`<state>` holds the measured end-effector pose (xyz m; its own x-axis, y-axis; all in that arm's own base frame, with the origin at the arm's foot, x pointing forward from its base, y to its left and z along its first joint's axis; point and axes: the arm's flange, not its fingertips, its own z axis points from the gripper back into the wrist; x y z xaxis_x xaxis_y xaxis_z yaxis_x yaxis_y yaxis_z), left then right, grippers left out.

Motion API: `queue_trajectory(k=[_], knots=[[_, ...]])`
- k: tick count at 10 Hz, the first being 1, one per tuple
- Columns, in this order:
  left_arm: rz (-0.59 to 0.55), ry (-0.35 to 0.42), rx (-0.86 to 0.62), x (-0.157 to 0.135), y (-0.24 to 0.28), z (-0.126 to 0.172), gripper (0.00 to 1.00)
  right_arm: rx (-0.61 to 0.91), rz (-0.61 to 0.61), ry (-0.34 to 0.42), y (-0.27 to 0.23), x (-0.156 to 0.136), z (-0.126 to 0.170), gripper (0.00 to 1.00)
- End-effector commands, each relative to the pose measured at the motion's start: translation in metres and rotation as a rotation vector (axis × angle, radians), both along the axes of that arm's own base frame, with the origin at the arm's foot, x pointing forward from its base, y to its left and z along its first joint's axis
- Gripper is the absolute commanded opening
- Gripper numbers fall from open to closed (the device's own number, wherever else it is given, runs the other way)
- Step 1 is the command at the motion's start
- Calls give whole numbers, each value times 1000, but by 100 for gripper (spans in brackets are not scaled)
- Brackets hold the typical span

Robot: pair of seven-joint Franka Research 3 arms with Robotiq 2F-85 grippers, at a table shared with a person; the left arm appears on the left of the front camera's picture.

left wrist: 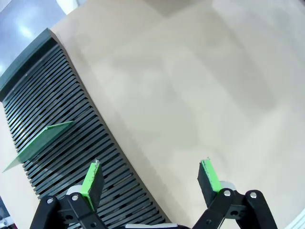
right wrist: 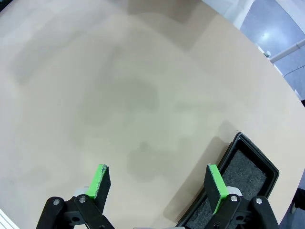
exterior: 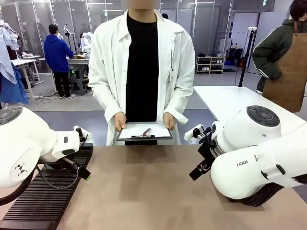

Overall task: Inspect the PCB.
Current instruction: Pick up the Blank PCB and present it to the human.

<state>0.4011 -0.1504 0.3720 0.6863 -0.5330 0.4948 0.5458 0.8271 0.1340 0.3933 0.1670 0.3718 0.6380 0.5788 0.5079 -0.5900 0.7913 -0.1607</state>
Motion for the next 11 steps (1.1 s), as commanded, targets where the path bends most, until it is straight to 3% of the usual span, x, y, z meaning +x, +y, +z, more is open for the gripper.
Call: queue_trajectory(k=[1,4,5,7,8,10,11], knots=[[1,0,0,0,0,0,100,2,-2,1,0,0,0,100],[0,0,0,0,0,0,100,0,0,0,0,0,0,100],[3,-10,1,2,3,26,100,21,-15,1,0,4,24,100],[8,52,-101,0,20,67,100,100,-50,91,-16,13,60,100],[-2,88,-173,-3,31,79,100,157,-70,126,-29,15,72,100],[-63,203,-438,-18,58,97,100,323,-86,227,-60,7,90,100],[-89,222,-582,-30,79,101,100,423,-86,260,-85,-1,96,100]])
